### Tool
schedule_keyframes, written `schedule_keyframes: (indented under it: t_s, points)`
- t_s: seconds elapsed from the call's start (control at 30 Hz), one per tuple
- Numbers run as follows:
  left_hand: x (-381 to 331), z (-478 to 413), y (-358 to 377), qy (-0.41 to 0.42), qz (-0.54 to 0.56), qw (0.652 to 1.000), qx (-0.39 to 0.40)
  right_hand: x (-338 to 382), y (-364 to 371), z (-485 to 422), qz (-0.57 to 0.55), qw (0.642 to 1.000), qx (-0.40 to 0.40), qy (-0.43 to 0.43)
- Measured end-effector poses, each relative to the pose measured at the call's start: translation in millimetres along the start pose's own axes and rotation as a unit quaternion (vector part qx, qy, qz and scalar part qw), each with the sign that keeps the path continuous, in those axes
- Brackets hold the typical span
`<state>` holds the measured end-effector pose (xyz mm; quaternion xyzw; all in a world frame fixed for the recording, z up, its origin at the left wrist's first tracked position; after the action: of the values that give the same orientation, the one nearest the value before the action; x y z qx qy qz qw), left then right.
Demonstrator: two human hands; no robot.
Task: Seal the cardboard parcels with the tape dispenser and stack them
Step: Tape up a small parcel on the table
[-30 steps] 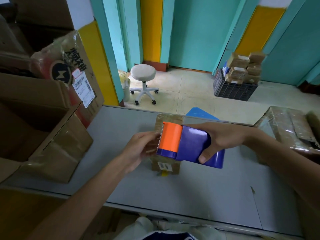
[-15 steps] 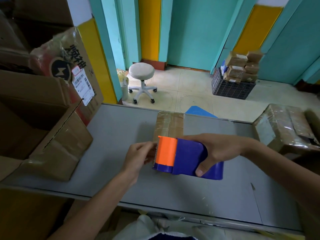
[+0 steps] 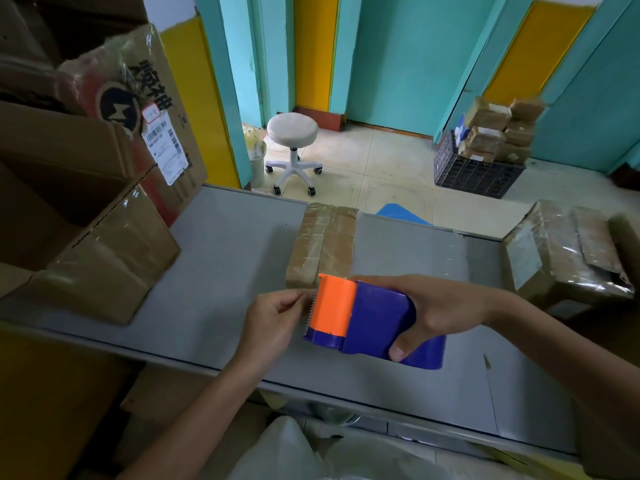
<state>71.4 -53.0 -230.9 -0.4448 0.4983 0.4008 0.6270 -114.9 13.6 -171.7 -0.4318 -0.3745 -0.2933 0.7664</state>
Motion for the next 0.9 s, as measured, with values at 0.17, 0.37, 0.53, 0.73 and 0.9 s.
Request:
schedule_keyframes:
  t_s: [0.17, 0.37, 0.53, 0.73, 0.9]
  points:
    - [5, 11, 2, 0.065, -0.029, 0.997, -0.042, -7, 1, 5, -0.010, 1.000, 0.018, -0.009]
    - [-8, 7, -16, 0.164, -0.152, 0.974, 0.043, -7, 1, -7, -0.003, 0.997, 0.075, 0.016]
    - [-17, -16, -23, 0.180, -0.199, 0.960, 0.076, -3, -4, -19, -0.009, 0.997, 0.074, 0.034]
    - [-16, -46, -46, 0.161, -0.214, 0.961, 0.061, -12, -18, -16, -0.022, 0.996, 0.054, 0.070]
    - [-13, -68, -55, 0.123, -0.225, 0.963, 0.079, -18, -23, -13, -0.018, 0.996, 0.037, 0.083]
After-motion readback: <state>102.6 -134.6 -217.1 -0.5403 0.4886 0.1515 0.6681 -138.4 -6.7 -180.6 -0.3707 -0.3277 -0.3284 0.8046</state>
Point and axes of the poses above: each hand's wrist, its own z-axis away from the middle knuckle, its own y-axis out of the palm, x = y × z, the point moved 4 cm from there along -z, towards the middle knuckle, and after that the axes turned 10 degrees about -x, right-handed, at the moved point
